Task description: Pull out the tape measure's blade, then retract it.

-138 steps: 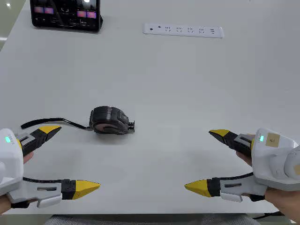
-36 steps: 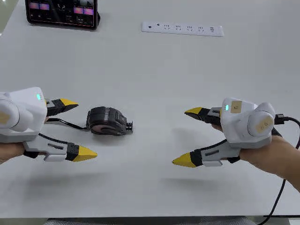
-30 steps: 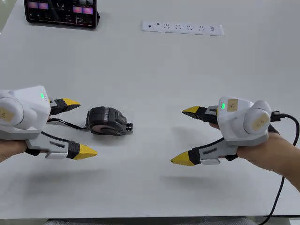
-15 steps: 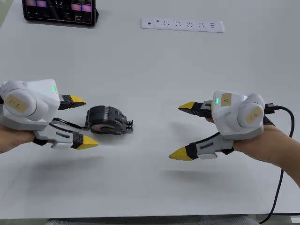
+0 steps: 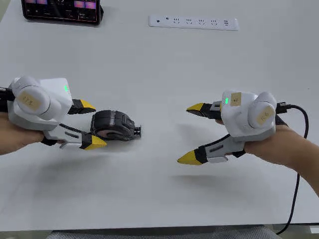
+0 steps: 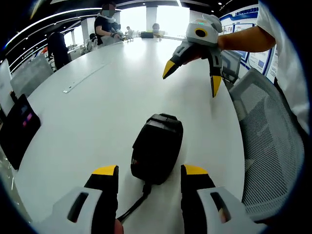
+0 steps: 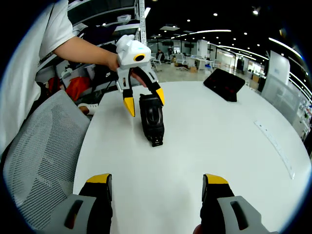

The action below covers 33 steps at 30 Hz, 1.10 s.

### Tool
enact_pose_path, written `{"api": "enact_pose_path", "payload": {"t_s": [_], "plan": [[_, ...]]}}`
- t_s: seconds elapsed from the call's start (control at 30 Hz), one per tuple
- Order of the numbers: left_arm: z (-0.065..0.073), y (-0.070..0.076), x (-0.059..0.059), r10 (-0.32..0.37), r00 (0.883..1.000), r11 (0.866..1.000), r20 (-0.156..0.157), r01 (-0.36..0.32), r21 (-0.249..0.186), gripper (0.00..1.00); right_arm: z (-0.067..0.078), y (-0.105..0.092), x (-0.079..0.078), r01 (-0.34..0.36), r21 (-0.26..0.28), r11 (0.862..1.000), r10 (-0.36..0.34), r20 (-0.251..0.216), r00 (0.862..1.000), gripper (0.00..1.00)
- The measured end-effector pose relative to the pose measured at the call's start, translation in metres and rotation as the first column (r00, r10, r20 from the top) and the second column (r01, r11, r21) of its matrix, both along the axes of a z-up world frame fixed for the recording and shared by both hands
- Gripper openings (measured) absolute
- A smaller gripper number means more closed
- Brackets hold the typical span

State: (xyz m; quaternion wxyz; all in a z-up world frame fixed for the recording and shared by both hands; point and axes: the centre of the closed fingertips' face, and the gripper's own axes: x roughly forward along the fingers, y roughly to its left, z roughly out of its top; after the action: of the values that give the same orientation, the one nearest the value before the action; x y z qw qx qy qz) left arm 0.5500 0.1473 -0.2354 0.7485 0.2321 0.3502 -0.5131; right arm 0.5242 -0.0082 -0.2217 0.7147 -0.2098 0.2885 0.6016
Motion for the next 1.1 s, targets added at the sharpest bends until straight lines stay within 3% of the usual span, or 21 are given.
{"api": "enact_pose_path", "payload": {"t_s": [0.57,1.1], "plan": [[-0.009,-0.007,-0.001,-0.062,0.998,0.997,-0.015,0.063,0.045,0.33,-0.003,0.006,0.003,-0.005,0.009,1.000,0.005,-0.005,1.000,0.73],[-0.011,-0.008,0.000,-0.094,0.996,0.992,-0.005,0.094,0.078,0.29,-0.005,0.010,0.004,-0.017,0.013,1.000,0.017,-0.007,1.000,0.72]]}}
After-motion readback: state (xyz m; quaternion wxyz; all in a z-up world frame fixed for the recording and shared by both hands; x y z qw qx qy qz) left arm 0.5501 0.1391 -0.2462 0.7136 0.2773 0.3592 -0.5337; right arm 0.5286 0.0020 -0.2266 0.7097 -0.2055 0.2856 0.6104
